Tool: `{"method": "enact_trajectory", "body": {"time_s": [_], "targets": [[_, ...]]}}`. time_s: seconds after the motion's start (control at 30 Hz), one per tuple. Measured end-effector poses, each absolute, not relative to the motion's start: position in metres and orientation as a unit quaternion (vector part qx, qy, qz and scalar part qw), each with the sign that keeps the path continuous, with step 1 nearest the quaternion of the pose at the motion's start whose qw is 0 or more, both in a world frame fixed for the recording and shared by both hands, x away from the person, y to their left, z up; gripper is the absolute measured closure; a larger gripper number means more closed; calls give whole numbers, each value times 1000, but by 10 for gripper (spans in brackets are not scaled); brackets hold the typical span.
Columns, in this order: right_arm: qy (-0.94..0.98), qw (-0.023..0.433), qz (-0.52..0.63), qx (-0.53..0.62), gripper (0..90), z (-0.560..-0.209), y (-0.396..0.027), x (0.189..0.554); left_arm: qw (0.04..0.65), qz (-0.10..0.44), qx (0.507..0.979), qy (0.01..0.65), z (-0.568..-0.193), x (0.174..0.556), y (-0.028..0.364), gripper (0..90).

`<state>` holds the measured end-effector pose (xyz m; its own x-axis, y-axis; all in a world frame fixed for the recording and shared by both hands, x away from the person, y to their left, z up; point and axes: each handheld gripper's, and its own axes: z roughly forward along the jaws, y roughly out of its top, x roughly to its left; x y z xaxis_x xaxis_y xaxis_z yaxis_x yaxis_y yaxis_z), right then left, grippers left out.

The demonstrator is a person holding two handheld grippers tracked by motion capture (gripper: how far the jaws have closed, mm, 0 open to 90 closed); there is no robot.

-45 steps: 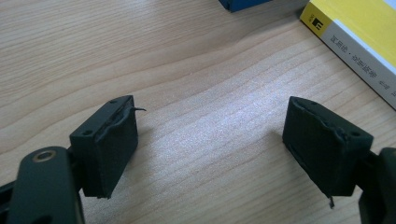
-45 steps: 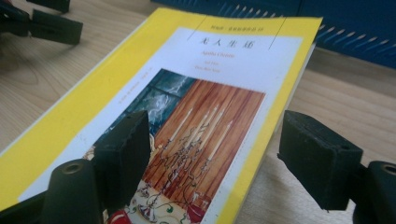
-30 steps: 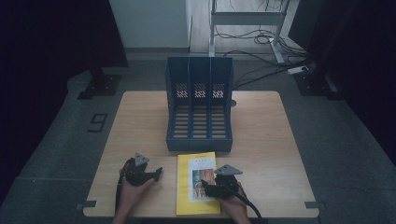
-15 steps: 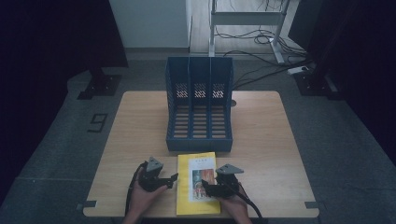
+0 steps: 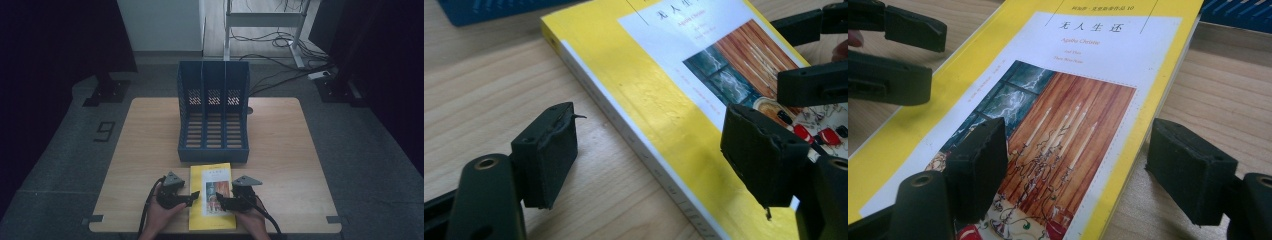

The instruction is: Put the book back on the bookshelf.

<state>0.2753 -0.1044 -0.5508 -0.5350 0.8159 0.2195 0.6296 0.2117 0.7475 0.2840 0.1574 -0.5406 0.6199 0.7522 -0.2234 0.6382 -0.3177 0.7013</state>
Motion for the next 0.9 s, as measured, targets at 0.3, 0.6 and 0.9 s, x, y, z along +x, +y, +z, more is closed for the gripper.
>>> {"method": "enact_trajectory", "body": {"time_s": [0.3, 0.6, 0.9], "targets": [[770, 111, 418, 469, 238, -551, -104, 275, 397, 68, 812, 422, -545, 282, 151, 236], [772, 110, 418, 466, 234, -551, -105, 276, 402, 68, 812, 418, -546, 279, 147, 243], [776, 113, 410, 467, 242, -548, -102, 274, 402, 71, 813, 416, -547, 279, 147, 239]]}}
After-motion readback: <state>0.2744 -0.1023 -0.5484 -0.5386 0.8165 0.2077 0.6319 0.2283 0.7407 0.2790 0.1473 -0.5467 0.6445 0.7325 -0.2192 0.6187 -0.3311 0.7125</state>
